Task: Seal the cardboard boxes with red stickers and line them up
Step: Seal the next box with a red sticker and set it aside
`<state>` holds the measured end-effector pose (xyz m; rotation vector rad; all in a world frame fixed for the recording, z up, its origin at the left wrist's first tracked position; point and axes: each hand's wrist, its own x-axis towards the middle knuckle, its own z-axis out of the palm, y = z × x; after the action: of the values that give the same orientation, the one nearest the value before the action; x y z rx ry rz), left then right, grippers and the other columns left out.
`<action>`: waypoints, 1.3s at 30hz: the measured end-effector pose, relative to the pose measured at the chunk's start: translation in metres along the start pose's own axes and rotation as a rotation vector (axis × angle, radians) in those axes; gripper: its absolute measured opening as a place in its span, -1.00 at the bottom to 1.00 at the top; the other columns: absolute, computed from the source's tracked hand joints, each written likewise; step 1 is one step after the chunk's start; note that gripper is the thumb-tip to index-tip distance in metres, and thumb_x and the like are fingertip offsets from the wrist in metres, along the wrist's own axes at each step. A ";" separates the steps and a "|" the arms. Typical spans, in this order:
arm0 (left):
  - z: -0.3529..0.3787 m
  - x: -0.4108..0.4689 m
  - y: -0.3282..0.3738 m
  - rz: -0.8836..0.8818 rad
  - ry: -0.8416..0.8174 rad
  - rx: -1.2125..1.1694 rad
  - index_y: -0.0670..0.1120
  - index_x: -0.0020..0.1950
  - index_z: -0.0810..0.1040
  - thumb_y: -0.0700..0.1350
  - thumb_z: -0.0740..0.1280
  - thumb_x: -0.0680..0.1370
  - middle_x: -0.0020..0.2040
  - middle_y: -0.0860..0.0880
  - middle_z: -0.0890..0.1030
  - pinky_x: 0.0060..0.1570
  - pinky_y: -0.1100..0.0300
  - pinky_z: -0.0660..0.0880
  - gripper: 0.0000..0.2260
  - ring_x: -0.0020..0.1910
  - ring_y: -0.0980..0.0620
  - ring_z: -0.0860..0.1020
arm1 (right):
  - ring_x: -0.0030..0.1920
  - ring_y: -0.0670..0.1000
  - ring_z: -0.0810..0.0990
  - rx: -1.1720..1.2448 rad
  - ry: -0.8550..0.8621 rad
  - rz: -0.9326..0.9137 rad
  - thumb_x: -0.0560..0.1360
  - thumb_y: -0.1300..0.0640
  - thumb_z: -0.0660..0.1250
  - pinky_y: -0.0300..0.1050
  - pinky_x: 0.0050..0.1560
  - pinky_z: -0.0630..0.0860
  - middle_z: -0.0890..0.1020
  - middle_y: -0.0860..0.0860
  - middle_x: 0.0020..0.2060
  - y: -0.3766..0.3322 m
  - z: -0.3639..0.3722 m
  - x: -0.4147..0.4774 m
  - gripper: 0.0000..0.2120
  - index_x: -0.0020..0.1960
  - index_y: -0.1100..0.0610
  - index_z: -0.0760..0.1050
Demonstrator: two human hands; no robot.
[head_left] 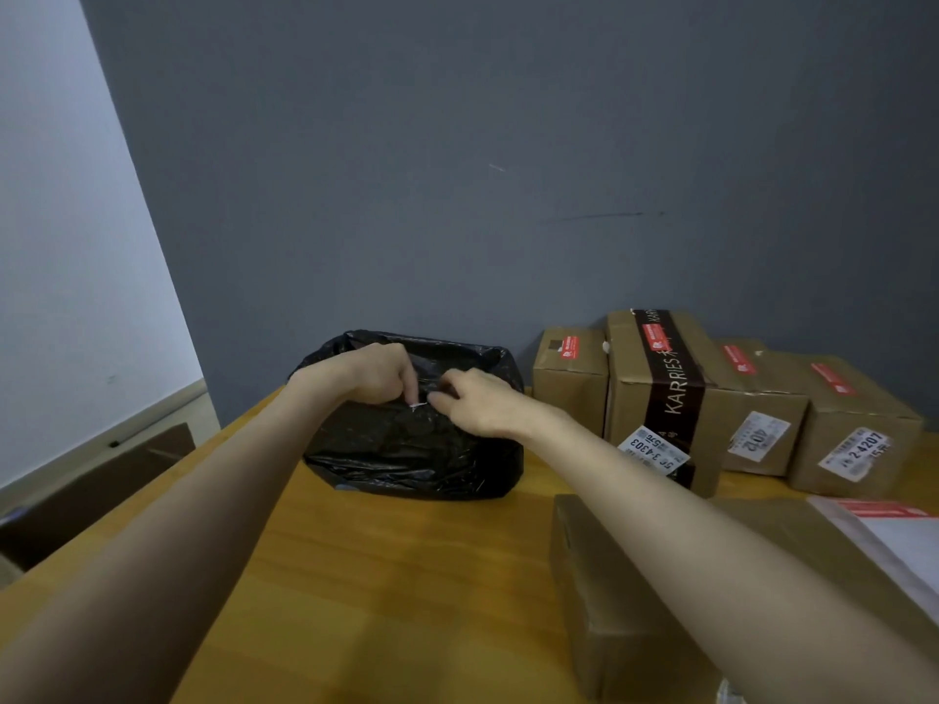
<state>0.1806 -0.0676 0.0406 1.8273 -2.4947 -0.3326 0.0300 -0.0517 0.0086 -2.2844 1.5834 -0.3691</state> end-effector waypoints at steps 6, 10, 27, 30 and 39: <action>-0.010 -0.009 -0.004 -0.062 0.097 -0.124 -0.07 -0.17 0.64 -0.38 0.13 0.54 -0.04 0.00 0.56 0.12 0.17 0.37 -0.65 -0.07 0.11 0.47 | 0.47 0.16 0.12 -0.263 -0.115 -0.034 0.44 -0.37 0.14 0.04 0.47 -0.05 0.26 0.17 0.44 0.000 0.001 -0.008 -0.23 0.47 0.09 0.19; -0.011 -0.014 -0.005 0.001 -0.015 -0.021 0.00 -0.06 0.61 -0.34 0.13 0.56 -0.09 0.09 0.51 0.11 0.19 0.37 -0.67 -0.05 0.14 0.46 | 0.47 0.16 0.13 -0.251 -0.101 -0.044 0.47 -0.36 0.10 0.06 0.47 -0.08 0.26 0.17 0.43 0.000 0.003 -0.005 -0.30 0.47 0.03 0.19; -0.004 -0.018 -0.014 0.111 0.090 -0.229 -0.10 0.15 0.59 -0.25 0.28 0.55 0.03 0.06 0.56 0.15 0.24 0.40 -0.78 0.02 0.14 0.52 | 0.49 0.15 0.06 -0.051 -0.051 -0.047 0.54 -0.13 0.20 0.07 0.46 -0.21 0.28 0.13 0.44 0.002 0.004 -0.006 -0.55 0.38 0.01 0.38; 0.006 -0.020 -0.017 0.195 -0.040 -0.136 -0.08 0.19 0.58 -0.20 0.31 0.54 0.12 0.05 0.58 0.26 0.17 0.39 -0.76 0.13 0.12 0.51 | 0.43 0.11 0.23 0.034 -0.056 -0.071 0.52 -0.12 0.26 0.08 0.47 -0.11 0.45 0.08 0.33 0.004 0.001 -0.006 -0.60 0.28 0.03 0.48; 0.017 -0.023 -0.012 0.043 0.091 -0.316 -0.12 0.07 0.62 -0.06 0.32 0.54 0.05 -0.03 0.62 0.21 0.13 0.42 -0.80 0.10 0.04 0.54 | 0.26 0.03 0.46 0.308 0.085 0.008 0.52 0.06 0.31 -0.15 0.23 0.35 0.53 0.06 0.23 0.016 -0.026 -0.019 -0.65 0.26 0.15 0.50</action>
<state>0.1968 -0.0467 0.0244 1.6253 -2.2625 -0.5889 -0.0008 -0.0422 0.0249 -2.0510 1.4586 -0.6667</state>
